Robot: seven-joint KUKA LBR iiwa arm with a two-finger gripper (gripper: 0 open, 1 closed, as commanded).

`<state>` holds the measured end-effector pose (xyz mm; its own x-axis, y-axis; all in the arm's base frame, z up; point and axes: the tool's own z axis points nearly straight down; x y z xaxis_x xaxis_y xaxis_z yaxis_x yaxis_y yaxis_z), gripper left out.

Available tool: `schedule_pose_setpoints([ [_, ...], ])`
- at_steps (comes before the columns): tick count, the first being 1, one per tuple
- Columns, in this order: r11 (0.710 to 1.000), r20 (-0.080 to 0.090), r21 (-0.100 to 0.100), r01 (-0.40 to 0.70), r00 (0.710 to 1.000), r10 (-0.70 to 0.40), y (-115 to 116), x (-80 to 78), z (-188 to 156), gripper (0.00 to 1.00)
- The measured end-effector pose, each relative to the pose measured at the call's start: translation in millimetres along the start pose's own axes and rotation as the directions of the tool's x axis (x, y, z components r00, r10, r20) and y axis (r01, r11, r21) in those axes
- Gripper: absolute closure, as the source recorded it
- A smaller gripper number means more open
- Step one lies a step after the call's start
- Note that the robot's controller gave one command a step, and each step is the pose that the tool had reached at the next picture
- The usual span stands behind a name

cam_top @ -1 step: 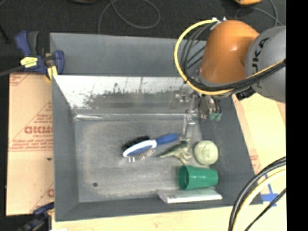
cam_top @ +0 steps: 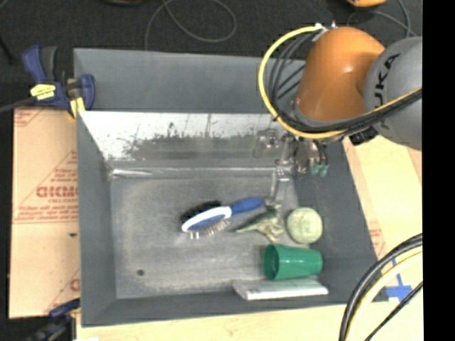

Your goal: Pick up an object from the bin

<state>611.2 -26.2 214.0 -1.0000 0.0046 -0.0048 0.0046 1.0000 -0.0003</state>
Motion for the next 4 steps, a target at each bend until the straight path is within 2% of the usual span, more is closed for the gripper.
schedule_pose_setpoints([
  [1,0.997,0.003,0.001,0.083,0.997,-0.083,17.6,12.2,61.3,0.00],
  [2,0.985,-0.006,-0.001,0.171,0.985,-0.171,40.2,27.7,66.6,0.00],
  [3,0.979,0.000,0.000,0.205,0.979,-0.205,41.9,23.7,72.8,0.00],
  [4,0.957,0.001,0.000,0.291,0.957,-0.291,50.4,28.0,141.5,0.00],
])
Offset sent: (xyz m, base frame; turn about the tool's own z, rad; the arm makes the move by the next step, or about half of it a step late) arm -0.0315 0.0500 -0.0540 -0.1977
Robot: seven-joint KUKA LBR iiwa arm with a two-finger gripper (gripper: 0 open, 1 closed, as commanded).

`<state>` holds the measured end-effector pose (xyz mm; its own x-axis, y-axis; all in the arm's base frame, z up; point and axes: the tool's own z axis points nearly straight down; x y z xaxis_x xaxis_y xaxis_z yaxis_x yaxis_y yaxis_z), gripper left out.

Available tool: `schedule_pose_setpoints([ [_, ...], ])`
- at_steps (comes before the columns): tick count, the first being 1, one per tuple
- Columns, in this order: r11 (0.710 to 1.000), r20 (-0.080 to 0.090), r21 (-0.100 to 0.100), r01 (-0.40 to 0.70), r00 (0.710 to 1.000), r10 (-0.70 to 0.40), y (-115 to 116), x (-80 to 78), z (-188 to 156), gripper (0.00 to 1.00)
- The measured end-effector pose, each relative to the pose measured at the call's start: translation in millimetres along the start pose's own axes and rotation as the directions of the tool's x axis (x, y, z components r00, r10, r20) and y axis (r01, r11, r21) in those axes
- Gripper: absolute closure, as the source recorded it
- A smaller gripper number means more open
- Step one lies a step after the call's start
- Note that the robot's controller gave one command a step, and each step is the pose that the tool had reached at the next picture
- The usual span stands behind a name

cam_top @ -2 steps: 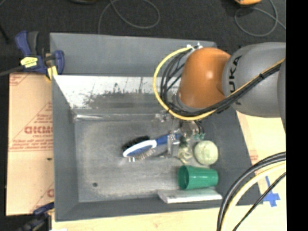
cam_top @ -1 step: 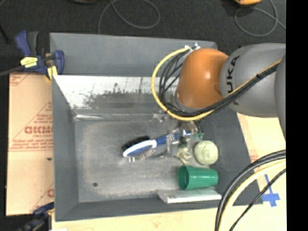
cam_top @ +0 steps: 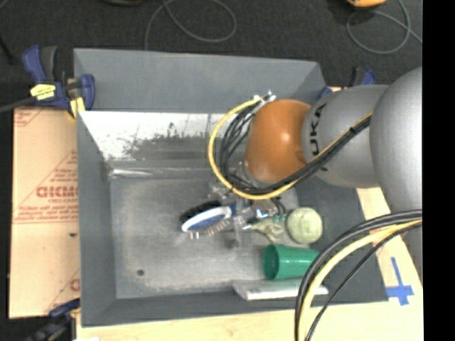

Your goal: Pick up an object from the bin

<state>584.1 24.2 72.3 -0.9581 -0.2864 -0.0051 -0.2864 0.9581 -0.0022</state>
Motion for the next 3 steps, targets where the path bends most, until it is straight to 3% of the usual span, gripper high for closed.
schedule_pose_setpoints([
  [1,1.000,-0.004,-0.001,0.016,1.000,-0.016,2.9,7.0,1.5,1.00],
  [3,1.000,-0.007,-0.002,0.015,1.000,-0.015,3.1,8.2,-3.4,1.00],
])
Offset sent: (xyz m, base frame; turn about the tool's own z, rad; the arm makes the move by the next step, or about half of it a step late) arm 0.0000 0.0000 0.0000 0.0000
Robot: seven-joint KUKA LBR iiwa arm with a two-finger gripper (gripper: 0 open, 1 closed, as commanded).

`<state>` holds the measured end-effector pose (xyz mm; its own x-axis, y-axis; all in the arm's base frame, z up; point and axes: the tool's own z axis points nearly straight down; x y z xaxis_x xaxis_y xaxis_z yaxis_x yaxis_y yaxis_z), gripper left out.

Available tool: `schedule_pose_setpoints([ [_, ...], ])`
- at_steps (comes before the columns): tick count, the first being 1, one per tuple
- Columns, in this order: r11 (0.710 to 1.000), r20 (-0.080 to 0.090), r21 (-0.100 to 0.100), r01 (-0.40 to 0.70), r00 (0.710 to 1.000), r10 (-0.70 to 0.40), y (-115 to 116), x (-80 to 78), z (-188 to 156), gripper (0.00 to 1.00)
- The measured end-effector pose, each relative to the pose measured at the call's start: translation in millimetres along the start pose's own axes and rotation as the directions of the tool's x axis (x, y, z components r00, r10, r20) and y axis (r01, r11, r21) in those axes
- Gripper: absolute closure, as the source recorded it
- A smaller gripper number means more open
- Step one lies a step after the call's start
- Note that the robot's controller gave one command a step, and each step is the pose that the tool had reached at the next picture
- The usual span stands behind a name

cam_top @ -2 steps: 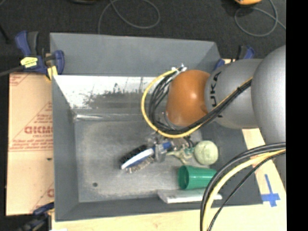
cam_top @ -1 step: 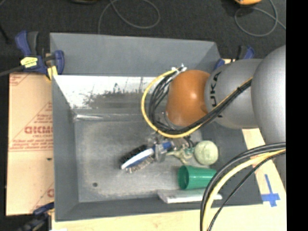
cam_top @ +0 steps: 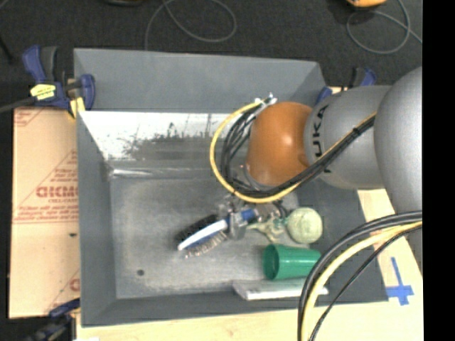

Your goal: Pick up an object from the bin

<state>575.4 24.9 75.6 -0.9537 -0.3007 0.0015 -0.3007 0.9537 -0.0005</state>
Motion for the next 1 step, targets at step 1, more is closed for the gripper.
schedule_pose_setpoints([
  [1,1.000,-0.002,-0.001,-0.001,1.000,0.001,0.0,0.5,-15.8,1.00],
])
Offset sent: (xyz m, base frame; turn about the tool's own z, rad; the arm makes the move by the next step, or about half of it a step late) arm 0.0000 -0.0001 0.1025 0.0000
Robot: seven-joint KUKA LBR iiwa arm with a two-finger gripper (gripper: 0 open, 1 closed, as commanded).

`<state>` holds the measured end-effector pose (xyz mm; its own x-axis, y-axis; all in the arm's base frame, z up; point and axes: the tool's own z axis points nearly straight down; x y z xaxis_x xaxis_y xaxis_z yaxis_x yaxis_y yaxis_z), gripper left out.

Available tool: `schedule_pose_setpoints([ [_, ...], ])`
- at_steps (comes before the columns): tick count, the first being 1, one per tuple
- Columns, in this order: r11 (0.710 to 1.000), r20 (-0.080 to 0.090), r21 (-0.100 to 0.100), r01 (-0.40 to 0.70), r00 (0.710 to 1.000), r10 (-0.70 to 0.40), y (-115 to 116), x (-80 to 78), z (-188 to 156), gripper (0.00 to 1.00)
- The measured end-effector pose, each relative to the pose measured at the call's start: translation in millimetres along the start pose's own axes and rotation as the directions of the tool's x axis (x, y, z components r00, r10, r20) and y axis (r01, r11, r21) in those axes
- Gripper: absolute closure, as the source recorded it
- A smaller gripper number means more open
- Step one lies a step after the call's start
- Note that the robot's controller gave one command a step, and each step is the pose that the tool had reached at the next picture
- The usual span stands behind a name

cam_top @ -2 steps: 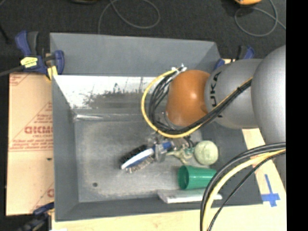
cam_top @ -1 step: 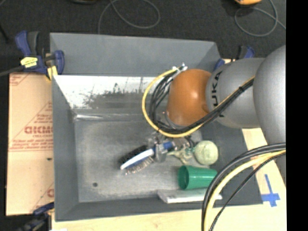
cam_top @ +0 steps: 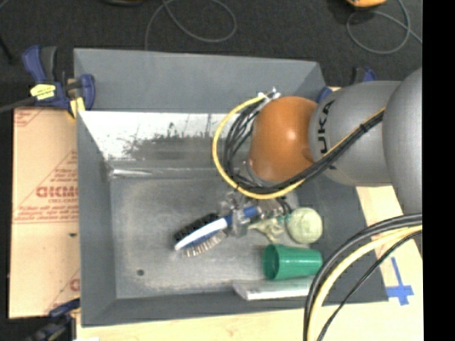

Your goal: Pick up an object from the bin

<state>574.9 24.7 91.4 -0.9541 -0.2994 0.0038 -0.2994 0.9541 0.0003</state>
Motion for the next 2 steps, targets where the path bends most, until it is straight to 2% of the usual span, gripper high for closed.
schedule_pose_setpoints([
  [2,1.000,0.000,0.000,-0.002,1.000,0.002,-0.1,0.1,-41.7,1.00],
])
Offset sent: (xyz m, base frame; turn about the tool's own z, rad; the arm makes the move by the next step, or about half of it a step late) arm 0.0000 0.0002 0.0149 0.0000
